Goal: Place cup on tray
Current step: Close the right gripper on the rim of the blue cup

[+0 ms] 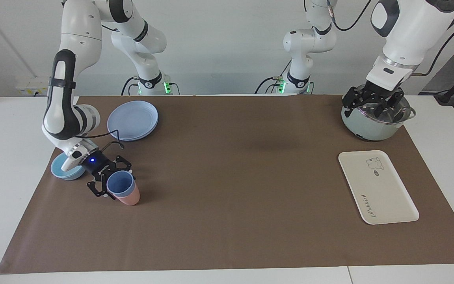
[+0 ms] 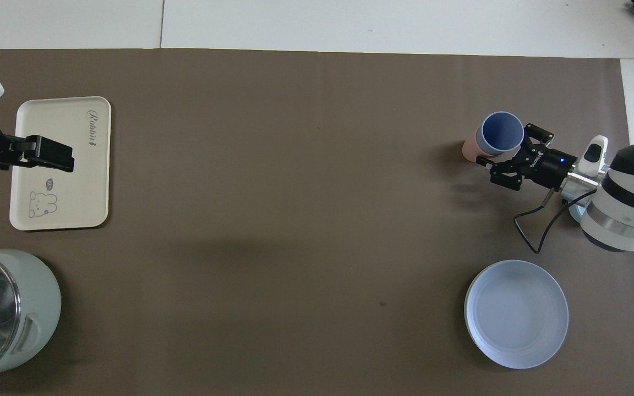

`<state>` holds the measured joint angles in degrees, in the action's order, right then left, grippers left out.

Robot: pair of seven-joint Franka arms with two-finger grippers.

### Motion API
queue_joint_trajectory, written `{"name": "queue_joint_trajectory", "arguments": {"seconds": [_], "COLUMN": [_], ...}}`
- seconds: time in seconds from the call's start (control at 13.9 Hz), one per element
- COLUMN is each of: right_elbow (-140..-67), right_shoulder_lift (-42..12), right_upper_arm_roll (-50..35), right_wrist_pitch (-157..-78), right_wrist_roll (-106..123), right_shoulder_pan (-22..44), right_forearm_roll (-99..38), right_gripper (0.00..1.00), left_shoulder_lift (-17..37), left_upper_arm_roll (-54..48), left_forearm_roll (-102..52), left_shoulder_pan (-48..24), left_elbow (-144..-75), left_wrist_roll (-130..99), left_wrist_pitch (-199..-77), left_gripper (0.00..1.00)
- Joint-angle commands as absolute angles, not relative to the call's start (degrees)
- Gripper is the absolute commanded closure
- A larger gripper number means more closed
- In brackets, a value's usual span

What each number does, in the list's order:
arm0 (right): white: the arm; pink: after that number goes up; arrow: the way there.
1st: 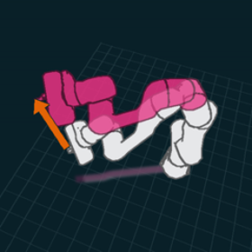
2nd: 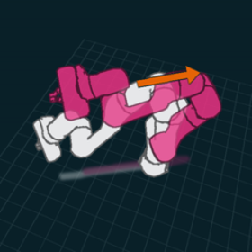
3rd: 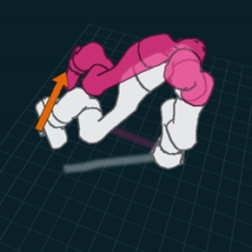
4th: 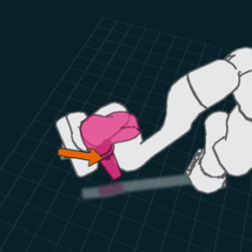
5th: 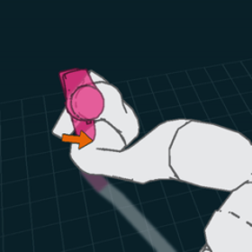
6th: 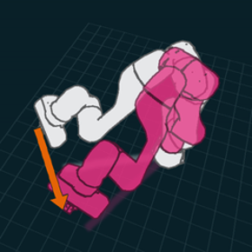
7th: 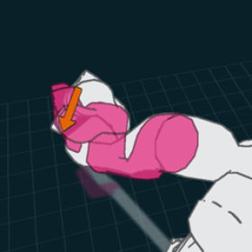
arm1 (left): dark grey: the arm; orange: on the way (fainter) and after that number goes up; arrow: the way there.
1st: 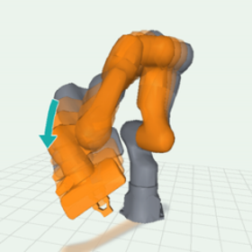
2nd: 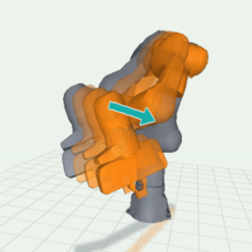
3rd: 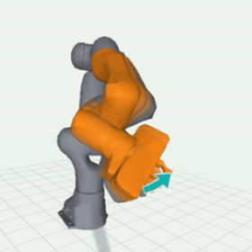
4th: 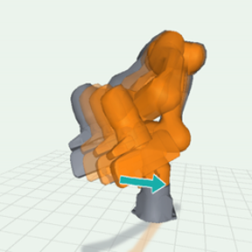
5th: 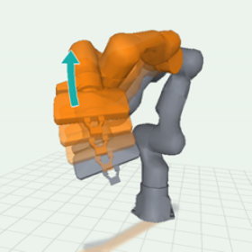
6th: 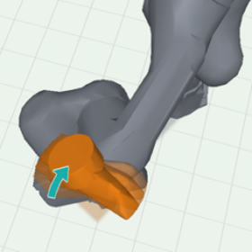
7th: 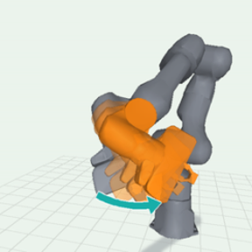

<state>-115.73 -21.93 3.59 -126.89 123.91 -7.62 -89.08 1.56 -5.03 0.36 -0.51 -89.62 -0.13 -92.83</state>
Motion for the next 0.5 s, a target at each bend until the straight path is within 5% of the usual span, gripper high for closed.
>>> {"name": "queue_joint_trajectory", "arguments": {"seconds": [0.0, 0.07, 0.22, 0.43], "right_elbow": [-115.23, -115.14, -114.61, -114.43], "right_shoulder_lift": [-22.59, -22.59, -22.59, -22.07], "right_upper_arm_roll": [3.52, 3.52, 3.34, 3.43], "right_wrist_pitch": [-127.97, -128.32, -128.67, -129.54], "right_wrist_roll": [127.26, 127.44, 127.62, 124.38], "right_shoulder_pan": [-7.12, -7.03, -7.03, -5.81], "right_forearm_roll": [-92.37, -92.81, -93.51, -93.52], "right_gripper": [0.21, 0.37, 1.0, 1.0], "left_shoulder_lift": [0.26, 0.26, 0.26, 0.26], "left_upper_arm_roll": [-4.92, -4.92, -4.92, -4.92], "left_forearm_roll": [-0.35, -0.35, -0.35, -0.35], "left_shoulder_pan": [-0.18, -0.18, -0.18, -0.18], "left_elbow": [-90.97, -90.97, -90.97, -90.97], "left_wrist_roll": [0.09, 0.09, 0.09, 0.18], "left_wrist_pitch": [-93.34, -93.34, -93.25, -93.08], "left_gripper": [0.0, 0.0, 0.0, 0.0]}}
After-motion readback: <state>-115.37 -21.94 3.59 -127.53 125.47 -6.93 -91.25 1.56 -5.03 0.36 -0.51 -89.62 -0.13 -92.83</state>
